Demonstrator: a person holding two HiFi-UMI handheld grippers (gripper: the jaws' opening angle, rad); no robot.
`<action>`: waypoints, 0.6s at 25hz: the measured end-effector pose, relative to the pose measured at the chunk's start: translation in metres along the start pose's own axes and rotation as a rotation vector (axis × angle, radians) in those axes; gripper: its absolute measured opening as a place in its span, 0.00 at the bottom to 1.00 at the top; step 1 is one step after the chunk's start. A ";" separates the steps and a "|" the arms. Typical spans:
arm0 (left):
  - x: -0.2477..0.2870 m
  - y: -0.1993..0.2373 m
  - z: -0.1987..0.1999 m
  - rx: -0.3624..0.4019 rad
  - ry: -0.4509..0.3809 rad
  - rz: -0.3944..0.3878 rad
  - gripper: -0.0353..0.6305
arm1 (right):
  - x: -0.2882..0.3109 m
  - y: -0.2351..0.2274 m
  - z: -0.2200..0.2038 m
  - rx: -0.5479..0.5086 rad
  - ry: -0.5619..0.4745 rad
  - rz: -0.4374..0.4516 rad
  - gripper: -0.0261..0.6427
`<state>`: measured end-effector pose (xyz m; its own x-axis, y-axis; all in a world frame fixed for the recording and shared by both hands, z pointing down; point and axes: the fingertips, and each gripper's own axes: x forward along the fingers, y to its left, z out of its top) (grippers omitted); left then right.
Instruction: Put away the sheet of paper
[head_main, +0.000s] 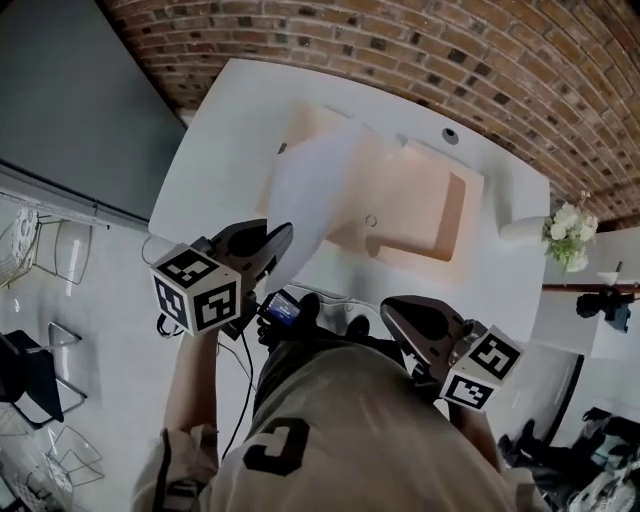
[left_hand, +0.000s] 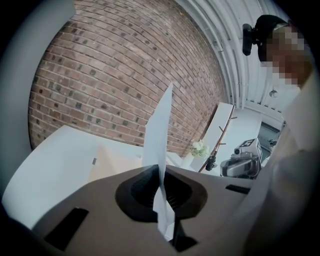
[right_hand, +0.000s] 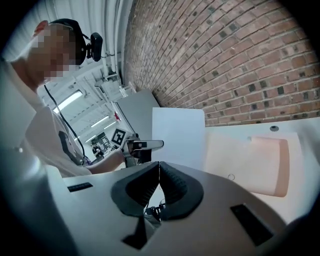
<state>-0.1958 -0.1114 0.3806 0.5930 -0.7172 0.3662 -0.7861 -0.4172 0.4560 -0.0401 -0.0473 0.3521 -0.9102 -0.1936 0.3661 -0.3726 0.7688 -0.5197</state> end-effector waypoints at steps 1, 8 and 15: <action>-0.002 0.005 -0.002 -0.008 0.001 -0.003 0.07 | 0.005 0.001 -0.002 -0.004 0.010 -0.010 0.07; -0.012 0.020 -0.006 -0.009 0.020 -0.006 0.07 | 0.023 0.010 0.000 -0.054 0.023 -0.014 0.07; -0.002 0.015 -0.003 0.014 0.039 0.019 0.07 | 0.022 0.006 0.000 -0.111 0.045 -0.003 0.07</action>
<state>-0.2081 -0.1141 0.3888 0.5842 -0.7028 0.4059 -0.7994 -0.4120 0.4372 -0.0627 -0.0468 0.3569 -0.8991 -0.1701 0.4032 -0.3506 0.8315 -0.4310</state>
